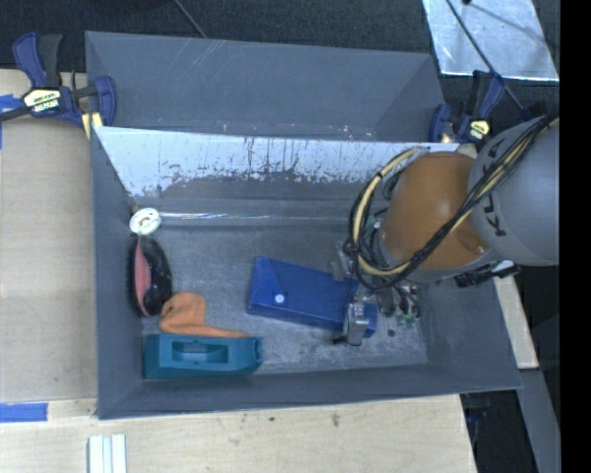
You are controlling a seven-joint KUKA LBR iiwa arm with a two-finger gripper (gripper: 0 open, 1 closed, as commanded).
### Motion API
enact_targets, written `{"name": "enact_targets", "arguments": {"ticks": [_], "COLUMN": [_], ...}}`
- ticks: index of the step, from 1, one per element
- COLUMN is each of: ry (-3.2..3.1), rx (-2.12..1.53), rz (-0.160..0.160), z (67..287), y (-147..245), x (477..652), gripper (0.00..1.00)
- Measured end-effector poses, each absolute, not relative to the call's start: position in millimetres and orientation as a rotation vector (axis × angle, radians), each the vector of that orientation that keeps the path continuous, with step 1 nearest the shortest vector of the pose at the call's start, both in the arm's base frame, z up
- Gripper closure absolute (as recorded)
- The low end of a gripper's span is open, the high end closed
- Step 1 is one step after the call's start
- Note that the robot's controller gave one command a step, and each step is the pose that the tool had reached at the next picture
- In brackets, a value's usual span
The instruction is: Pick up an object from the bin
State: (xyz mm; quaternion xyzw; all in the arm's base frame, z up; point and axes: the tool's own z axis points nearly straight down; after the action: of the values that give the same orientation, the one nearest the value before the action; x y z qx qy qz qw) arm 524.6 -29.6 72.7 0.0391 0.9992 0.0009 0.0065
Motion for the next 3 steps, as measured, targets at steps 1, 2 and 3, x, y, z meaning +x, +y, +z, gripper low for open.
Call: {"name": "enact_targets", "arguments": {"ticks": [1, 2, 3], "ry": [3.137, 3.138, 3.138], "rx": [0.073, 0.033, 0.106], "rz": [0.0, -0.001, 0.001], "z": [88, 80, 84], "y": [-34, -43, -46], "x": [526.4, 518.9, 508.0], "gripper": [0.0, 0.0, 1.0]}}
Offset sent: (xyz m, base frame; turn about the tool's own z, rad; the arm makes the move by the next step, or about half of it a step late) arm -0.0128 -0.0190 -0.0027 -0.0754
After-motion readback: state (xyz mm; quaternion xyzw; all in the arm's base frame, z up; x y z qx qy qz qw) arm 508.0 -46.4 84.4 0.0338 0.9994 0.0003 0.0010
